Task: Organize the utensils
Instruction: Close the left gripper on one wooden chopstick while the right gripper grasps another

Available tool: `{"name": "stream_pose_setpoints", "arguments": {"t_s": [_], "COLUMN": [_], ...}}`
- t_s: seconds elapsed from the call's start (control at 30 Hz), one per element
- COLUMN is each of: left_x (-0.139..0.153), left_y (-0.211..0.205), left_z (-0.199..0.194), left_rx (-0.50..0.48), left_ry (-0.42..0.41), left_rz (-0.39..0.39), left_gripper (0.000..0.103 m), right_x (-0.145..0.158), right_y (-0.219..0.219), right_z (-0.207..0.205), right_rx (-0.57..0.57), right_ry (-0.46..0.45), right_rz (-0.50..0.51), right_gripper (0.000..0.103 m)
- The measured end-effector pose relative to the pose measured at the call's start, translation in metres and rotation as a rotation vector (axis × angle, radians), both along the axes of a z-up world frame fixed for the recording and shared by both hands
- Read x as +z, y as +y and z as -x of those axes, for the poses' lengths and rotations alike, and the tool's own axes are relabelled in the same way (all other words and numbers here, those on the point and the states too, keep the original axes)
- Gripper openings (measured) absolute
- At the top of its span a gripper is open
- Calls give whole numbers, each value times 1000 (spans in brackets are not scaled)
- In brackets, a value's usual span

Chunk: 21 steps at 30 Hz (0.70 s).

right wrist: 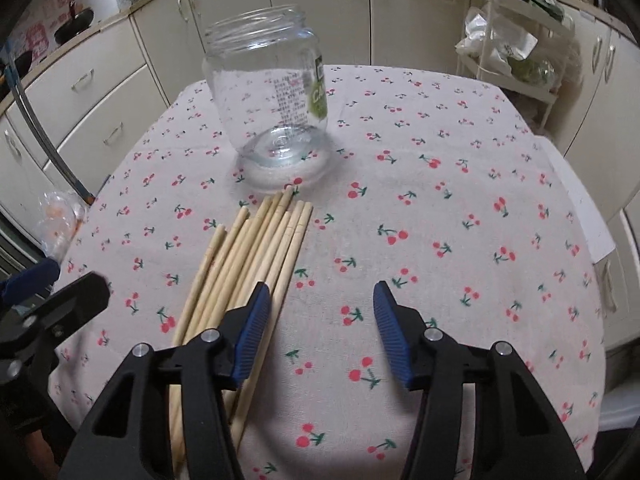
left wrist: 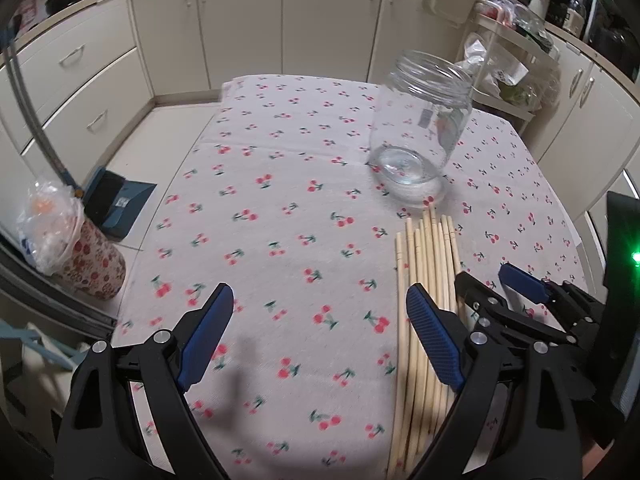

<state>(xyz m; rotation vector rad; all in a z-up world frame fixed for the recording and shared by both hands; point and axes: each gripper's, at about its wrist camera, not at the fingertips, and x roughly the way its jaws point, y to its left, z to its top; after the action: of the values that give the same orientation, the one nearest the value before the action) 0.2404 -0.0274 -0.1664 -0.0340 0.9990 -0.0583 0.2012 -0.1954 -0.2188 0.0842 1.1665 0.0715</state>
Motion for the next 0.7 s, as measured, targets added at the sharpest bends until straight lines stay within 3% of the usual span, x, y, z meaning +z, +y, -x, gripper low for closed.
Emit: {"name": "stream_pose_setpoints", "arguments": {"t_s": [0.33, 0.57, 0.63, 0.7], "left_x": [-21, -37, -38, -38], "left_y": [-34, -40, -38, -37], "left_z": [-32, -50, -52, -55], "left_rx": [-72, -108, -110, -110], "left_ry": [6, 52, 44, 43], "left_rz": [-61, -49, -37, -55], "left_gripper": [82, 68, 67, 58], "right_x": [-2, -3, -4, -3], "right_y": [-25, -21, -23, -28], "right_z": [-6, -12, -13, -13], "right_rx": [-9, 17, 26, 24], "right_ry": [3, -9, -7, 5], "right_rz": [-10, -20, -5, -18], "right_gripper": [47, 47, 40, 34]}}
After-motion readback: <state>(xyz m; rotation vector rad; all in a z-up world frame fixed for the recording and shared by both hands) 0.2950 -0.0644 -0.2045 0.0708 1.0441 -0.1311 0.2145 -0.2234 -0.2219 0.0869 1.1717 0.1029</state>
